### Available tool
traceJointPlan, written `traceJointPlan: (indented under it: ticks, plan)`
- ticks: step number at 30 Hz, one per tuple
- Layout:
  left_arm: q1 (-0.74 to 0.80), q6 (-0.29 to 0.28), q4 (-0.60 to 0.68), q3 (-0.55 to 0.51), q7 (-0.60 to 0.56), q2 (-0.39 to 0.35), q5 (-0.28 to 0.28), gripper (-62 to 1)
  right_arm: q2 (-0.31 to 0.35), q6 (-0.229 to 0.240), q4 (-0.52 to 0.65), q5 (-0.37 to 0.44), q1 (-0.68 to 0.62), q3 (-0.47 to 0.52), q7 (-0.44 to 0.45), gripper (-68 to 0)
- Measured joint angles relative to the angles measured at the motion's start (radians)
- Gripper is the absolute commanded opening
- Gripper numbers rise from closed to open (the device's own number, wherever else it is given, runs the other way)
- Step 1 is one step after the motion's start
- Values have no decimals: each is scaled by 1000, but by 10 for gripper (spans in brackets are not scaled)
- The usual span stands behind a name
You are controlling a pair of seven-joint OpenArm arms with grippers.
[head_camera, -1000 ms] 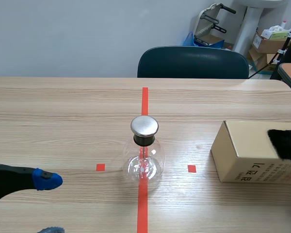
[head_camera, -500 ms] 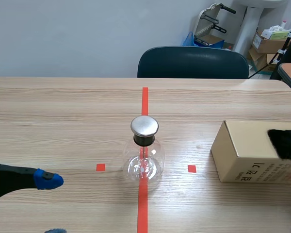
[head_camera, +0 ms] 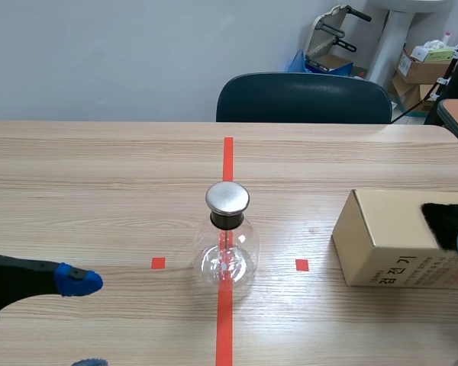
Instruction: Do the electroscope experiment
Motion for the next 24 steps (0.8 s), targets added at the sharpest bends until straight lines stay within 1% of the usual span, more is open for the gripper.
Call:
traceJointPlan:
  ticks: [1,3,4,7,8,9,11,12,14,15,16,17,18,19,20,22,23,24]
  plan:
    - [0,0,1,0,0,0,0,-215,1,0,0,2,0,2,-29,-658]
    - [0,0,1,0,0,0,0,-215,2,0,0,-11,0,2,-22,-658]
    - [0,0,1,0,0,0,0,-215,2,0,0,-19,0,2,15,-658]
    - [0,0,1,0,0,0,0,-215,2,-1,0,-26,0,2,229,-658]
    - [0,0,1,0,-1,0,0,-215,2,0,0,-29,0,1,272,-658]
    - [0,0,1,0,-1,0,0,-215,1,0,0,-32,0,1,290,-658]
    - [0,0,1,0,-1,0,0,-215,-1,0,0,-32,0,1,253,-658]
    - [0,0,1,0,-2,0,0,-215,-3,0,0,-33,0,1,199,-658]
    - [0,0,1,0,-1,0,0,-215,-10,0,0,-26,0,1,54,-658]
    - [0,0,1,0,-1,0,0,-215,-12,0,0,-22,0,1,3,-658]
    - [0,0,1,0,-1,0,0,-215,-11,0,0,-22,0,1,-26,-658]
    - [0,0,1,0,-1,0,0,-215,-11,0,0,-21,0,1,-33,-658]
    - [0,0,1,0,-1,0,0,-215,-11,0,0,-23,0,2,-21,-658]
    - [0,0,1,0,-1,0,0,-215,-11,0,0,-25,0,2,12,-658]
    - [0,0,1,0,-1,0,0,-215,-11,-1,0,-26,0,2,68,-658]
    - [0,1,1,0,-2,0,0,-215,-10,-1,0,-36,0,3,211,-658]
    - [0,5,1,0,-1,0,0,-215,-10,0,0,-45,0,3,268,-658]
    - [0,8,1,0,-1,0,0,-215,-10,0,0,-48,0,1,298,-658]
